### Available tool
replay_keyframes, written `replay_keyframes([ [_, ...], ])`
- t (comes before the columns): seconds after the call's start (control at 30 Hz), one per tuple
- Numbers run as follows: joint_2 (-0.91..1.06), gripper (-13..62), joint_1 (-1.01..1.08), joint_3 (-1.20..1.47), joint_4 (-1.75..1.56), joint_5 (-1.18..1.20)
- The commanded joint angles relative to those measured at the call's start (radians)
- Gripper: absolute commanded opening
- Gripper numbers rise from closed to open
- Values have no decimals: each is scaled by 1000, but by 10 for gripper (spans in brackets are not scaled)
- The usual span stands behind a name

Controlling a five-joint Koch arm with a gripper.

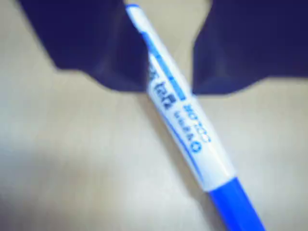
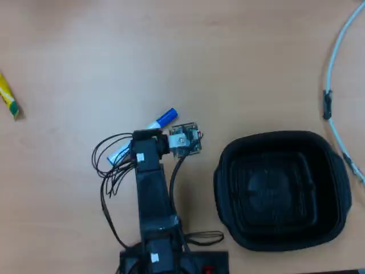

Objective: Pick up the blue pen and put it in the black bowl

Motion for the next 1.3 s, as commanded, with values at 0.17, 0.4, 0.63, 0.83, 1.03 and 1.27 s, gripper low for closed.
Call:
replay_keyframes([
  [0.17, -28, 49, -41, -107, -5, -255],
  [0.4, -160, 48, -101, -207, 2, -459],
  [0.63, -224, 52, -121, -204, 2, -552],
  [0.83, -252, 199, -118, -137, -5, -615],
  [1.03, -308, 233, -112, -110, -9, -604],
  [1.27, -341, 291, -106, -92, -35, -604],
])
